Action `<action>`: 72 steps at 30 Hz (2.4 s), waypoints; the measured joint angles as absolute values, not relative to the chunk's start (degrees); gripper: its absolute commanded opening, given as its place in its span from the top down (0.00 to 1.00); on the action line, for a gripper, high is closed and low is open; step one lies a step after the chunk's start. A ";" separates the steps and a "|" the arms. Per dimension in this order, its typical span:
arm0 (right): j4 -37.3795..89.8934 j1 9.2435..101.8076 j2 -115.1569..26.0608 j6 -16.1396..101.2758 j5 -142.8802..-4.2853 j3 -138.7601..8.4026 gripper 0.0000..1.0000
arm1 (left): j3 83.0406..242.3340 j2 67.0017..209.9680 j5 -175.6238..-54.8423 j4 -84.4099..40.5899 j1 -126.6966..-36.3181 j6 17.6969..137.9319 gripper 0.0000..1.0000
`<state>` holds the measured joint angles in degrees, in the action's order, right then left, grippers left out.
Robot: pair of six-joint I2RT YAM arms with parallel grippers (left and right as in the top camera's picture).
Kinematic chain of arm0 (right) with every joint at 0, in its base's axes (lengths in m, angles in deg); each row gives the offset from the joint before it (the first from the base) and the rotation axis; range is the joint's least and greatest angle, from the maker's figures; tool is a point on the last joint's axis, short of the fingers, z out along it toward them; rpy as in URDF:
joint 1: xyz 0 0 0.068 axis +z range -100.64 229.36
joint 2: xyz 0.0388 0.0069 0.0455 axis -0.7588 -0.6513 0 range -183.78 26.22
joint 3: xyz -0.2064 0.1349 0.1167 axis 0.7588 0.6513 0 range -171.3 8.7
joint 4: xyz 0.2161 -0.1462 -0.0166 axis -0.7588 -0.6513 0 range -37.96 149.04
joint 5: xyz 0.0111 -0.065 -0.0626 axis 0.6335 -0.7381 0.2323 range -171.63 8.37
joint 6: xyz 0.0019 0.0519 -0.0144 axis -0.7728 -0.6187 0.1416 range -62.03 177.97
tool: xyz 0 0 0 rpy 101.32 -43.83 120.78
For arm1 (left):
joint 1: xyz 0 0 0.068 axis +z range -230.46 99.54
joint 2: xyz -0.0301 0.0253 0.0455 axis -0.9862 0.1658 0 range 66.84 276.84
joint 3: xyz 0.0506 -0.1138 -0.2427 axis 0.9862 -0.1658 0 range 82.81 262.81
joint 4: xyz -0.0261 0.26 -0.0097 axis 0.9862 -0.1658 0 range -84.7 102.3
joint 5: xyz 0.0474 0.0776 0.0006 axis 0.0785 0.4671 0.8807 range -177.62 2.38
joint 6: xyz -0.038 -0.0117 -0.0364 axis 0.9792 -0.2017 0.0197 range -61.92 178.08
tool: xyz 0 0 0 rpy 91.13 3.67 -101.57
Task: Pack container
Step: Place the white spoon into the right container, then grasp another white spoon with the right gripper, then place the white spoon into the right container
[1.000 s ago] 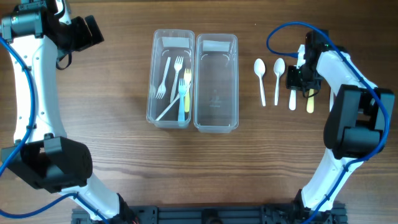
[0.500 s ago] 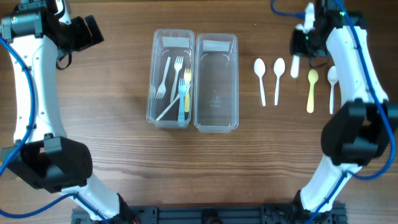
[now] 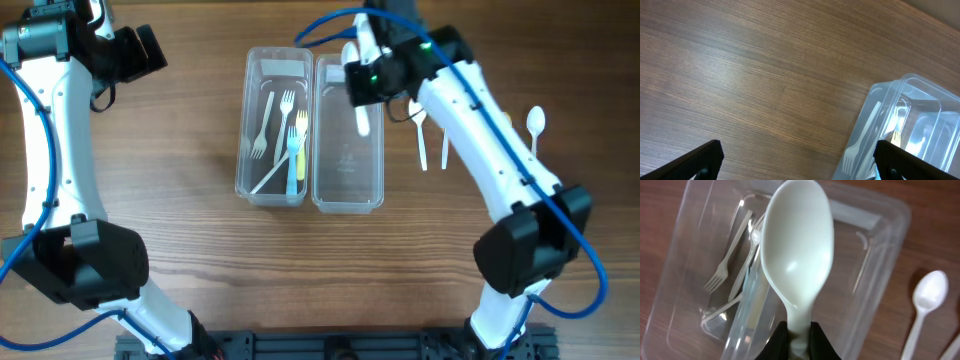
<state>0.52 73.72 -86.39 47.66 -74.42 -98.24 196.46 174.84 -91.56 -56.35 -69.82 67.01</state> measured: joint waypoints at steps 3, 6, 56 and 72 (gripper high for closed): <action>2.27 75.05 -89.43 47.07 -74.58 -94.59 0.64 | 196.46 174.84 -91.54 -56.35 -69.82 67.03 0.00; 2.55 75.23 -92.03 46.92 -74.64 -93.10 0.56 | 196.46 174.84 -91.54 -56.32 -69.82 67.03 0.00; 6.55 50.23 -96.69 47.70 -84.02 -81.45 0.96 | 196.46 174.84 -91.54 -59.36 -69.82 67.03 0.00; -4.57 66.84 -87.35 45.78 -73.44 -100.95 0.96 | 196.46 174.84 -91.54 -59.36 -69.82 67.03 0.00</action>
